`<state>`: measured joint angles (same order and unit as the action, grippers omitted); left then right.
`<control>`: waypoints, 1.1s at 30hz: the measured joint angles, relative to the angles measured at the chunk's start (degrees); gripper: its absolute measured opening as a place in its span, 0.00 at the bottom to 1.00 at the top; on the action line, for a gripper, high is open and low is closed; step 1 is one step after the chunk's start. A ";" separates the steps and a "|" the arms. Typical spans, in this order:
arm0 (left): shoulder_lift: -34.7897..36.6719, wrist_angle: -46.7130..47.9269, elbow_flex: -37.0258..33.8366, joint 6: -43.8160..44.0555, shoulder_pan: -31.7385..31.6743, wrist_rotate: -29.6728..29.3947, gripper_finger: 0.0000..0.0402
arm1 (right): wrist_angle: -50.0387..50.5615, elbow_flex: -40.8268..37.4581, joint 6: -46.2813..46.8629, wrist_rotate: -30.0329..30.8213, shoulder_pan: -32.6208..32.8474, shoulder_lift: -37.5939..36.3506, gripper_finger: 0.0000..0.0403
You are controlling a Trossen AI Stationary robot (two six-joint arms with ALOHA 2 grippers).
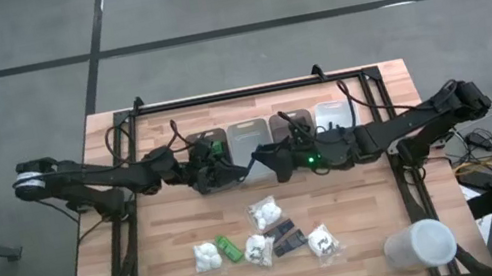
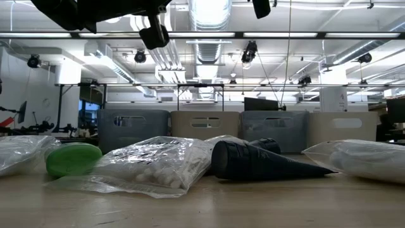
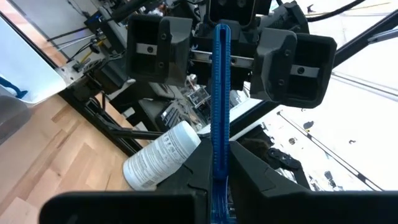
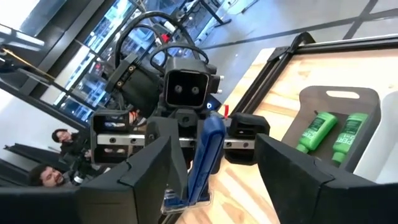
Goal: Pick & Place Travel size toiletries
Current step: Put the razor into the white bin
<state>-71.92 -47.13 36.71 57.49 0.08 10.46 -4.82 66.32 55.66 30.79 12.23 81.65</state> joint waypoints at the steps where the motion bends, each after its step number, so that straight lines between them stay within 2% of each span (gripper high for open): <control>1: 0.00 0.00 0.00 0.00 -0.02 0.00 0.08 | 0.00 0.00 -0.19 -0.49 -0.04 0.00 0.55; 12: 0.00 0.00 0.00 -0.13 -0.02 0.00 0.09 | -0.02 0.00 -0.72 -1.29 -0.33 0.00 0.46; 25: -0.02 0.05 0.00 -0.33 -0.02 1.92 0.09 | -0.05 0.00 -0.83 -1.36 -0.50 0.00 0.27; 33: -0.07 0.20 0.00 -1.16 -0.02 1.95 0.09 | -0.33 0.00 -0.78 -2.18 -0.51 0.00 0.12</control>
<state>-71.99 -46.94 36.71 56.34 0.05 12.40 -5.15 66.32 54.88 28.61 11.72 81.65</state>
